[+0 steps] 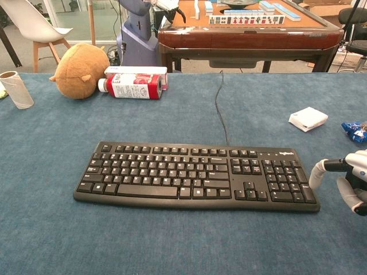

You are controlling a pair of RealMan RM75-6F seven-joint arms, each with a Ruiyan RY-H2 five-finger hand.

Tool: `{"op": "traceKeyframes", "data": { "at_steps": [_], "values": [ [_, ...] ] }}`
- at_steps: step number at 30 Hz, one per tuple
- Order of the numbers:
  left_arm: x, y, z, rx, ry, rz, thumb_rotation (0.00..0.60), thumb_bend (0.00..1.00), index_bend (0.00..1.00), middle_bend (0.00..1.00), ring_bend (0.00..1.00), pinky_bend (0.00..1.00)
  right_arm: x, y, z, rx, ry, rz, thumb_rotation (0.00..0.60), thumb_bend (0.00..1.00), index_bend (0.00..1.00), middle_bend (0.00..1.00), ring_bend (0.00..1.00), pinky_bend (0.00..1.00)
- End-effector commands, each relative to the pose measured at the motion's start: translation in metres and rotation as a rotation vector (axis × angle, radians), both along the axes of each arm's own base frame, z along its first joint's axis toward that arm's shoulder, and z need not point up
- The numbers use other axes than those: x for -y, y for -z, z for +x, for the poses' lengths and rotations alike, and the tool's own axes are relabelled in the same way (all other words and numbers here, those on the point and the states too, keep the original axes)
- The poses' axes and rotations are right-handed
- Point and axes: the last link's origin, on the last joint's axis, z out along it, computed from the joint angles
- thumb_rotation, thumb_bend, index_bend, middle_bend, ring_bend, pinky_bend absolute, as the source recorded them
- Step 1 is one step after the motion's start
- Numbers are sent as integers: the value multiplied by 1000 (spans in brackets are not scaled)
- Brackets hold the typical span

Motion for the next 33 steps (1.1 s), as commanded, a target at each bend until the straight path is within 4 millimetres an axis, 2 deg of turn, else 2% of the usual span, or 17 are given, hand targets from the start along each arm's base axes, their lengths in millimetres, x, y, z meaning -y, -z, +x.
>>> {"op": "traceKeyframes", "data": {
  "at_steps": [1,10,20,33],
  "values": [
    [0,0,0,0,-1,0,600,130,348,332,341,572,0,1,-1,-1,2,1,600,1000,392,1000,1000,1000],
    [0,0,0,-2,1,0,600,130,348,332,341,572,0,3,-6,-7,14,1,600,1000,391,1000,1000,1000],
    [1,-1,0,1,0,3,600,130,348,332,341,572,1,8,0,4,0,11,600,1000,391,1000,1000,1000],
    [1,-2,0,1,1,6,600,130,348,332,341,572,0,13,-8,-10,17,21,600,1000,391,1000,1000,1000]
  ]
}}
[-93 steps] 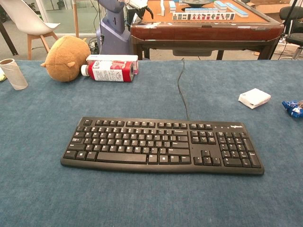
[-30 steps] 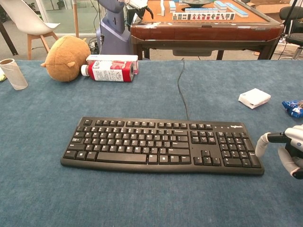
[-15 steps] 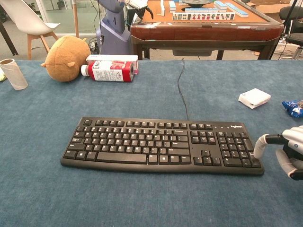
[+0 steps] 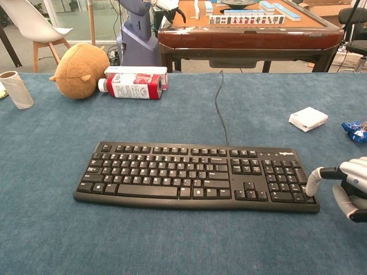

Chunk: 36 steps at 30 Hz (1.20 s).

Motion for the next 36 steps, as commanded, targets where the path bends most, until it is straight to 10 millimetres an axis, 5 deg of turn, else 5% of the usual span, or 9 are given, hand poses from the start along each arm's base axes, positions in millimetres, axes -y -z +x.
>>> {"op": "traceKeyframes", "data": {
  "at_steps": [1,6,9,13,17,26,36],
  "values": [
    [0,0,0,0,0,0,600,130,348,332,341,572,0,0,0,1,-1,1,600,1000,392,1000,1000,1000],
    [0,0,0,-1,0,1,600,130,348,332,341,572,-3,-13,6,48,-42,-25,600,1000,391,1000,1000,1000],
    [0,0,0,-3,2,-2,600,130,348,332,341,572,-5,-30,8,66,-66,-59,600,890,391,990,961,1000],
    [0,1,2,-6,6,-2,600,130,348,332,341,572,-7,-54,8,74,-69,-117,600,651,391,789,771,1000],
    [0,1,2,-7,10,-1,600,130,348,332,341,572,-11,-73,5,61,-41,-167,600,584,392,599,569,914],
    [1,0,5,-6,22,8,600,130,350,332,341,572,-20,-105,-4,57,39,-254,600,555,392,455,376,566],
    [2,-2,11,-8,46,14,600,130,355,332,341,572,-29,-137,1,77,35,-364,600,555,391,448,370,511]
  ]
}}
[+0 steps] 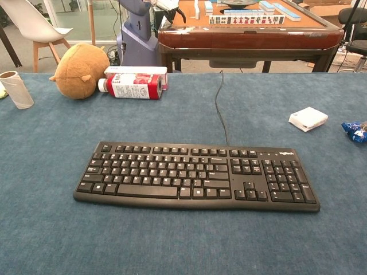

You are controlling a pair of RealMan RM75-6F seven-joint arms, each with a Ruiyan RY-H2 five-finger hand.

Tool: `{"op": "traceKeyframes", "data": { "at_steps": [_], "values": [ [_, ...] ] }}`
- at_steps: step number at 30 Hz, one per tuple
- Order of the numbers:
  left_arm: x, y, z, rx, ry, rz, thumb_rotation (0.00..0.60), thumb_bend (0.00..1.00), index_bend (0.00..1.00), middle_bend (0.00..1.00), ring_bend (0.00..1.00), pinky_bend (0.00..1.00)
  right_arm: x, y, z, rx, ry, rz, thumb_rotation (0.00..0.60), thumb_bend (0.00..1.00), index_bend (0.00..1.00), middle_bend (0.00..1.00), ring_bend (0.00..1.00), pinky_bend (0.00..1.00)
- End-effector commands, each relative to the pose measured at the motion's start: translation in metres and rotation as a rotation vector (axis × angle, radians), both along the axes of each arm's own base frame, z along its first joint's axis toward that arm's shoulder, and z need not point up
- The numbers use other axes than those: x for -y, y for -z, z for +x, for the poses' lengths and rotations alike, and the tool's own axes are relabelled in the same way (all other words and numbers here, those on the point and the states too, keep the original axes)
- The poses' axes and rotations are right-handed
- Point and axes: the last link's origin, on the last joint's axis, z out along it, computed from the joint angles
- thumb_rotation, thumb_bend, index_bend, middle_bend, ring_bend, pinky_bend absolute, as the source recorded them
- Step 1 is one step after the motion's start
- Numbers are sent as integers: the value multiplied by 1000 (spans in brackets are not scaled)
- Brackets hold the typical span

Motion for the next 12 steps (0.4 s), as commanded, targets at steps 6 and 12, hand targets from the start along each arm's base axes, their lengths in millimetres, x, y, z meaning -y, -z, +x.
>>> {"op": "traceKeyframes", "data": {
  "at_steps": [6,12],
  "values": [
    [-1,1,4,0,12,-4,600,130,355,332,341,572,-8,-23,4,31,-15,-62,600,555,391,448,371,511],
    [-1,7,4,-8,10,-22,600,130,355,332,341,572,-6,-24,1,33,-2,-43,600,555,392,448,371,511]
  ]
}}
